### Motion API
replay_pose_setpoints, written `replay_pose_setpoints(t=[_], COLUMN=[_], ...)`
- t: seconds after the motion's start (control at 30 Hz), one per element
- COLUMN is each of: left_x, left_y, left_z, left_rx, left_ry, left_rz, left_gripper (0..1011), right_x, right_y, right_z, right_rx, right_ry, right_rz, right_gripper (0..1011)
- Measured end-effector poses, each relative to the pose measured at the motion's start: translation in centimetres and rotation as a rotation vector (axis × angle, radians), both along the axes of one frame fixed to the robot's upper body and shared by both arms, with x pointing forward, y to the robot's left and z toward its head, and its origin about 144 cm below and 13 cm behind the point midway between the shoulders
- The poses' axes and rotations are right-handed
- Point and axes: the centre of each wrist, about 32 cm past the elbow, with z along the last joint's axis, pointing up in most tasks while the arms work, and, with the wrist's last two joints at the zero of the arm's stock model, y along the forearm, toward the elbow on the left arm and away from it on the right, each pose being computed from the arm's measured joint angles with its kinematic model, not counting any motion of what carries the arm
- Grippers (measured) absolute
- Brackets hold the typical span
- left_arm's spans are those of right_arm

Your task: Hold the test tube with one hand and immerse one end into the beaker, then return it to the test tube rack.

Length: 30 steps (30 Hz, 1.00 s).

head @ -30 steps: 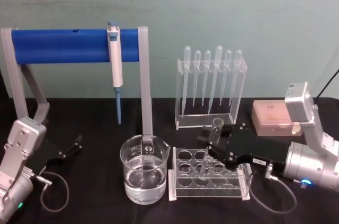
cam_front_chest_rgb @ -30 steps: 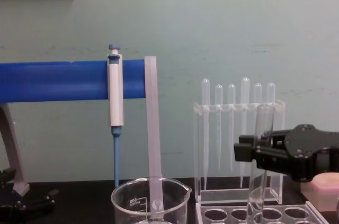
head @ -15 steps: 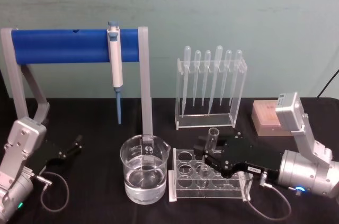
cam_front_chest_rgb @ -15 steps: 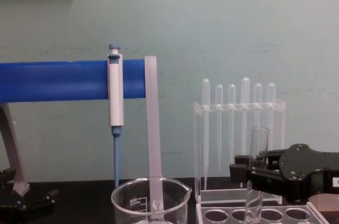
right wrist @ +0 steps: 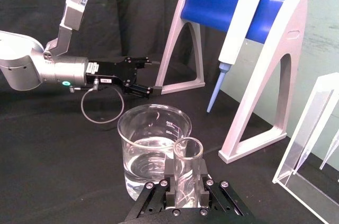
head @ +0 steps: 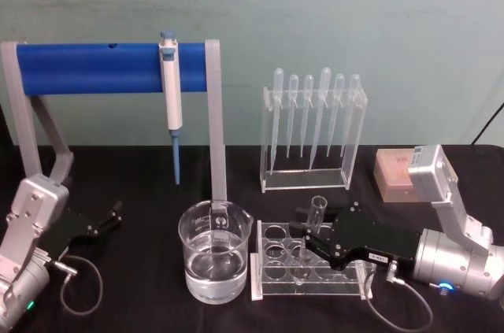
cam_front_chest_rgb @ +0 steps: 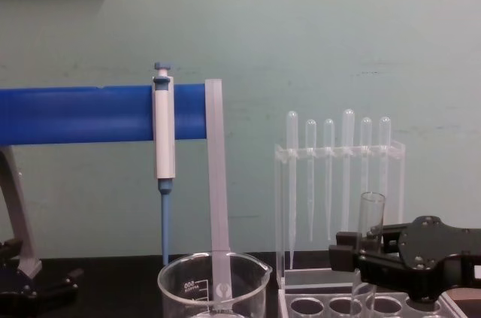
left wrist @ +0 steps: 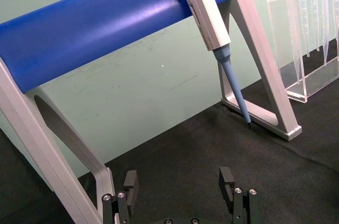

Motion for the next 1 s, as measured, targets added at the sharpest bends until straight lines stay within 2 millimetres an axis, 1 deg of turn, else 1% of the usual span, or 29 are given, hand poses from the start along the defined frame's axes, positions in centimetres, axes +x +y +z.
replay_pose_setpoints(t=[0.53, 0.6, 0.67, 0.7, 0.73, 0.77, 0.83, 0.93, 0.97, 1.0], left_x=[0.0, 0.0, 0.0, 0.0, 0.0, 0.0, 0.0, 0.0, 0.0, 0.0], left_y=[0.0, 0.0, 0.0, 0.0, 0.0, 0.0, 0.0, 0.0, 0.0, 0.0], left_z=[0.0, 0.0, 0.0, 0.0, 0.0, 0.0, 0.0, 0.0, 0.0, 0.0], left_rx=[0.0, 0.0, 0.0, 0.0, 0.0, 0.0, 0.0, 0.0, 0.0, 0.0], left_ry=[0.0, 0.0, 0.0, 0.0, 0.0, 0.0, 0.0, 0.0, 0.0, 0.0], left_rz=[0.0, 0.0, 0.0, 0.0, 0.0, 0.0, 0.0, 0.0, 0.0, 0.0], left_gripper=[1000, 1000, 1000, 1000, 1000, 1000, 1000, 1000, 1000, 1000], right_x=[0.01, 0.01, 0.02, 0.02, 0.02, 0.02, 0.02, 0.02, 0.02, 0.02], right_y=[-0.02, -0.02, -0.02, -0.02, -0.01, -0.01, -0.01, -0.01, -0.01, -0.01], right_z=[0.1, 0.11, 0.13, 0.13, 0.14, 0.14, 0.14, 0.14, 0.14, 0.14], right_rx=[0.001, 0.001, 0.002, 0.002, 0.002, 0.002, 0.002, 0.002, 0.002, 0.002], right_ry=[0.0, 0.0, 0.0, 0.0, 0.0, 0.0, 0.0, 0.0, 0.001, 0.001], right_rz=[-0.001, -0.001, -0.001, -0.001, -0.001, -0.001, -0.001, -0.001, -0.001, -0.001], right_gripper=[224, 251, 326, 341, 385, 397, 486, 543, 601, 629])
